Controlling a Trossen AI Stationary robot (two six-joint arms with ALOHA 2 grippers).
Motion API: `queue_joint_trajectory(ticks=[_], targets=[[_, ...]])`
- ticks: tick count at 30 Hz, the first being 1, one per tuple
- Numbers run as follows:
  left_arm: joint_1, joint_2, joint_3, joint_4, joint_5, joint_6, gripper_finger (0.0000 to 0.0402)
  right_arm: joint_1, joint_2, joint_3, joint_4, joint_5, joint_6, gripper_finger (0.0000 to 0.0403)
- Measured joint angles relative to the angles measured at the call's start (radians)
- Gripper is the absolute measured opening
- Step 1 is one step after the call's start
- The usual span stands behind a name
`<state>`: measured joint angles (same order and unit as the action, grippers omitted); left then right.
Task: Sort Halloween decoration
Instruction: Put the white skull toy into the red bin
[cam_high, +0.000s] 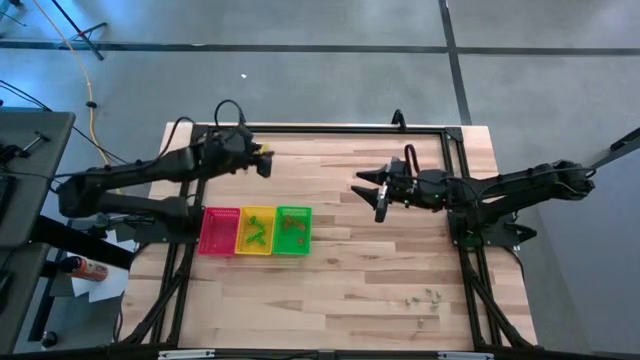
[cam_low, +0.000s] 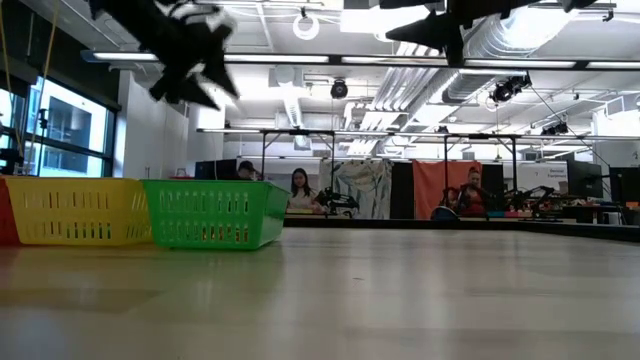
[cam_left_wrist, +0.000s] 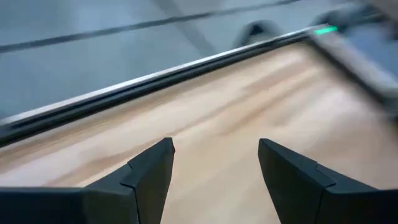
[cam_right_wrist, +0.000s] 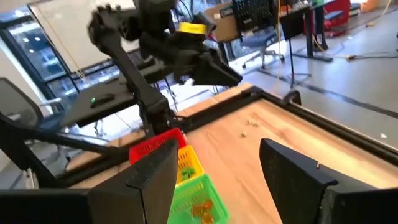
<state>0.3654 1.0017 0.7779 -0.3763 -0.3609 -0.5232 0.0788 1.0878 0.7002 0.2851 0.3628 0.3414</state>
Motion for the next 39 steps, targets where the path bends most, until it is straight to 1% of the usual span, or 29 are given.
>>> queue_joint_trajectory(ticks=[2, 4, 9, 11, 16, 21, 24, 30, 34, 39], targets=[[0.069, 0.026, 0.001, -0.077, -0.010, -0.007, 0.0225, 0.000, 0.000, 0.000, -0.024, 0.000, -0.001, 0.0222], [0.133, 0.058, 0.001, -0.154, 0.005, -0.010, 0.0225, 0.000, 0.000, 0.000, -0.047, 0.000, -0.007, 0.0222], [0.235, 0.174, 0.001, -0.247, 0.066, 0.001, 0.0225, -0.022, 0.000, 0.000, -0.121, 0.023, -0.006, 0.0222], [0.256, 0.222, 0.001, -0.246, 0.089, 0.001, 0.0225, -0.037, 0.000, 0.000, -0.153, 0.024, 0.000, 0.0222], [0.293, 0.334, 0.001, -0.250, 0.098, -0.021, 0.0225, -0.057, 0.000, 0.000, -0.214, 0.025, -0.001, 0.0222], [0.352, 0.439, 0.001, -0.253, 0.152, -0.014, 0.0225, -0.066, 0.000, 0.000, -0.244, -0.006, -0.001, 0.0222], [0.386, 0.489, 0.001, -0.235, 0.180, 0.011, 0.0225, -0.066, 0.000, 0.000, -0.246, -0.006, 0.003, 0.0222], [0.434, 0.559, 0.002, -0.223, 0.261, 0.068, 0.0225, -0.066, 0.000, 0.000, -0.256, -0.006, 0.065, 0.0222], [0.448, 0.591, 0.004, -0.223, 0.281, 0.073, 0.0225, -0.066, 0.000, 0.000, -0.270, -0.005, 0.066, 0.0222], [0.460, 0.621, 0.007, -0.224, 0.297, 0.085, 0.0225, -0.066, 0.000, 0.000, -0.276, 0.021, 0.089, 0.0222]])
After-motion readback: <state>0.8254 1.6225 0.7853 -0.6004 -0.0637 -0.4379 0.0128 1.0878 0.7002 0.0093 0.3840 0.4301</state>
